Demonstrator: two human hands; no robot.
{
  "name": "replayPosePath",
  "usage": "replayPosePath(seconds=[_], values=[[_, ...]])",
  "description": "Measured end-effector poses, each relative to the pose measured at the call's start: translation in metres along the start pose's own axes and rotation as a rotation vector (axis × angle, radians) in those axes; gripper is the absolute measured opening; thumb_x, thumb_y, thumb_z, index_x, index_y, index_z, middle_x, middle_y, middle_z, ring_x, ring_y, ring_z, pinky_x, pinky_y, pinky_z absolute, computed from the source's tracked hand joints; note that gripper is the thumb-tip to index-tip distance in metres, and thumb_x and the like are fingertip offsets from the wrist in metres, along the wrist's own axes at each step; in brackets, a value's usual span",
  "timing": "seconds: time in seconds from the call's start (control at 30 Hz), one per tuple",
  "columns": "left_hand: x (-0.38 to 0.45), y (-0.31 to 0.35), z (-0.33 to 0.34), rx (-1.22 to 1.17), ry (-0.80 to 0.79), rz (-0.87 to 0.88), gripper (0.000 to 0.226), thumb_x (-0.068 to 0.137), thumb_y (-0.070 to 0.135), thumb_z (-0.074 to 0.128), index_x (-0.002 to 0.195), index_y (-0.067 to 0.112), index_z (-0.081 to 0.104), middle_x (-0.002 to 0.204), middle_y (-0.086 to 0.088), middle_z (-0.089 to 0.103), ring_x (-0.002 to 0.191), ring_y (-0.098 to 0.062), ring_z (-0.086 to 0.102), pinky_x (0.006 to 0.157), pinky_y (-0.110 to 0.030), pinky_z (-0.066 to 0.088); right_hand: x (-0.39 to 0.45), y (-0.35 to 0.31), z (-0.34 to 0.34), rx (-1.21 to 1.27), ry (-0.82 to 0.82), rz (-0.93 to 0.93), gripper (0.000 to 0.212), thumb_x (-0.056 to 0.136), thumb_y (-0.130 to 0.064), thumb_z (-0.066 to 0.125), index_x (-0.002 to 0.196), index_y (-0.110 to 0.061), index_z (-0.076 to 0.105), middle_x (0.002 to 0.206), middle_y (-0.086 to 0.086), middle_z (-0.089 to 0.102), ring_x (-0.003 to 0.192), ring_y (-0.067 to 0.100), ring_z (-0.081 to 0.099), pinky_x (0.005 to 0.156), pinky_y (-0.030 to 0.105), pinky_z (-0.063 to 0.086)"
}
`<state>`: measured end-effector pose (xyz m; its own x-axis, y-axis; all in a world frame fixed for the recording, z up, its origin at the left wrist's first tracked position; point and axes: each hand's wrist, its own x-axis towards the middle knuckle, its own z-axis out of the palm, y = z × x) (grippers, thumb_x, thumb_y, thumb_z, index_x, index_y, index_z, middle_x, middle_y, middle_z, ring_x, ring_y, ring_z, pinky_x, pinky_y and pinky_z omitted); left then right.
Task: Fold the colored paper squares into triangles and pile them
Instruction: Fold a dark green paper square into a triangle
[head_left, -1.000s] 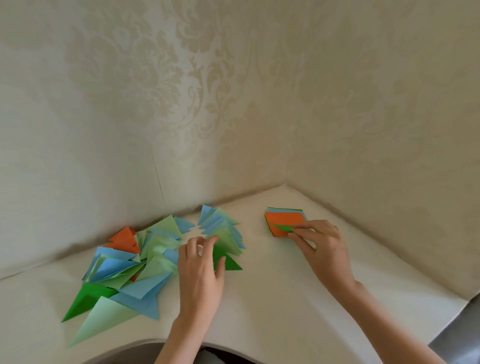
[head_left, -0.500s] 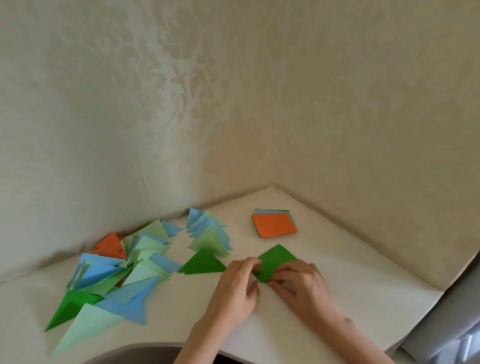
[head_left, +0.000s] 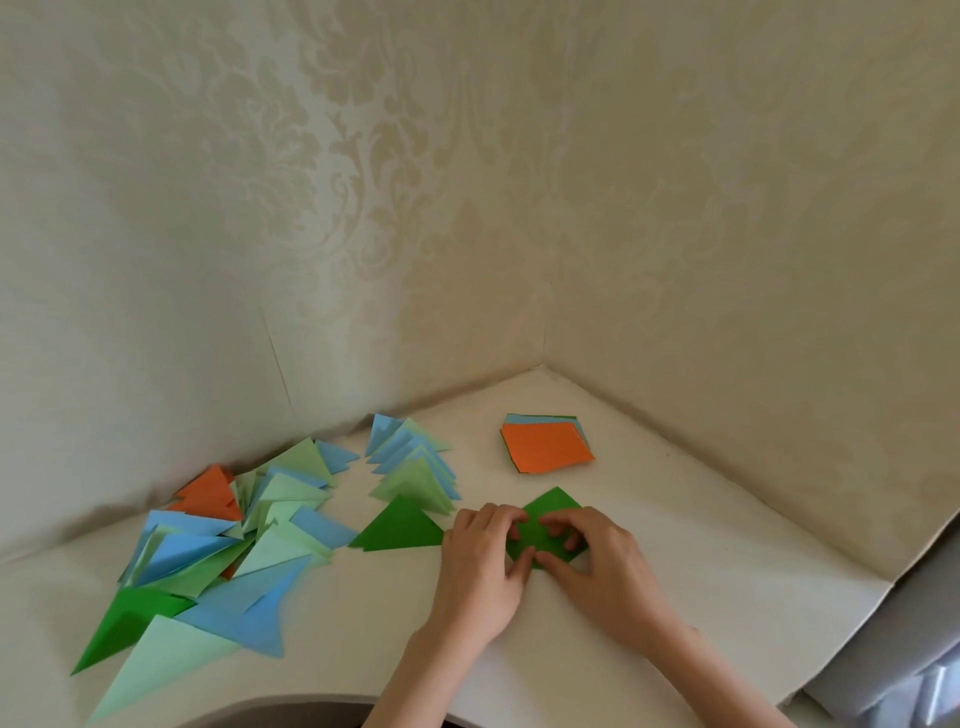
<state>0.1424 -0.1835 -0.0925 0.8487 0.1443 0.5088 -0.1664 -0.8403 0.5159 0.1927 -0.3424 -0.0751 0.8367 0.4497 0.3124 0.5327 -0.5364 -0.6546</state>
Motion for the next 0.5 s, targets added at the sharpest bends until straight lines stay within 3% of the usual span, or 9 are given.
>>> replayPosePath(seconds=[0.5], values=[[-0.0028,-0.0054,-0.0045,-0.101,-0.032,-0.035,0.025,0.083,0.008,0.064,0.102,0.025,0.064,0.091,0.018,0.058,0.089,-0.007,0.049,0.078,-0.02,0.043,0.0059,0.0039,-0.0081,0.017,-0.136,0.066,0.029,0.082,-0.016,0.072,0.105,-0.029,0.065,0.094,-0.017,0.058,0.088,-0.003,0.053,0.073,0.005,0.037]])
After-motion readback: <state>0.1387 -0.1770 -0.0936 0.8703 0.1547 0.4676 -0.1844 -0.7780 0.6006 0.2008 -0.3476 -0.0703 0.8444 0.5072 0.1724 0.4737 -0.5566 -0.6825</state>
